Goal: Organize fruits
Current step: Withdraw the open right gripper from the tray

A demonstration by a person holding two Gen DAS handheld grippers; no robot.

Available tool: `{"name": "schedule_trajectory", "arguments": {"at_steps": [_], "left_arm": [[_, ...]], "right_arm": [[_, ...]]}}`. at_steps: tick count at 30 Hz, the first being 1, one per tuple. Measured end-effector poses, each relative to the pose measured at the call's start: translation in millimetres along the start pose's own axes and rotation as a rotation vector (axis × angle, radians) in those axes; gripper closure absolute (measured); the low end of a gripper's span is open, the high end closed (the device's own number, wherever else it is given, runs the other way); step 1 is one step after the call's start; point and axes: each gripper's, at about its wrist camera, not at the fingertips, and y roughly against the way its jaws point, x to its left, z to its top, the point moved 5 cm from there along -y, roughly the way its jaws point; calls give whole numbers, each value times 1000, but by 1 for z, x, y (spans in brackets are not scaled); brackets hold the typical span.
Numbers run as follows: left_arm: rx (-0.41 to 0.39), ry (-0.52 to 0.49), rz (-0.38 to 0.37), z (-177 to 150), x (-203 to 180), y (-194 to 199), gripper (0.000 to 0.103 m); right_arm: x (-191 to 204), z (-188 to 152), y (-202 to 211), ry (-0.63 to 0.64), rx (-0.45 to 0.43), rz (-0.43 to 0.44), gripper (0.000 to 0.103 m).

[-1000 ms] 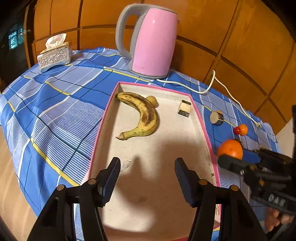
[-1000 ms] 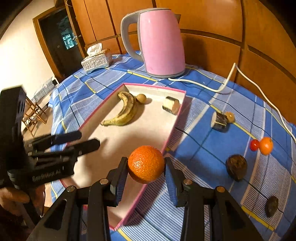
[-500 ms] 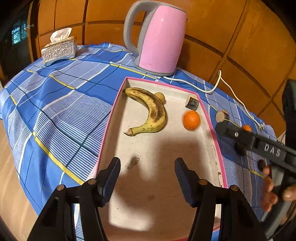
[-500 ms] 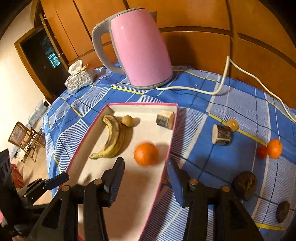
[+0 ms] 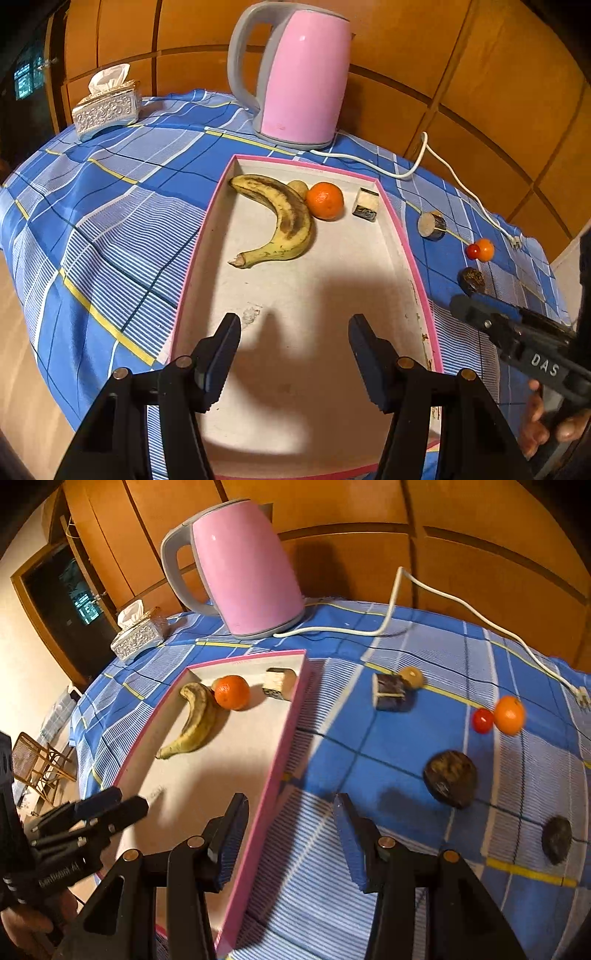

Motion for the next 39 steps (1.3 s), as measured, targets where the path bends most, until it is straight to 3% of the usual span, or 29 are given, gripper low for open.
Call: {"name": "schedule_trajectory", "arguments": {"at_steps": [27,39], "left_arm": [[9,-120,-31,-8,-41,4,41],[14,-229,-95,-4,-82,3,41]], "right_arm": [[-93,-55,47,-196,-32,-169,54],[-133,-83,59,-260,-12,-256,54]]}}
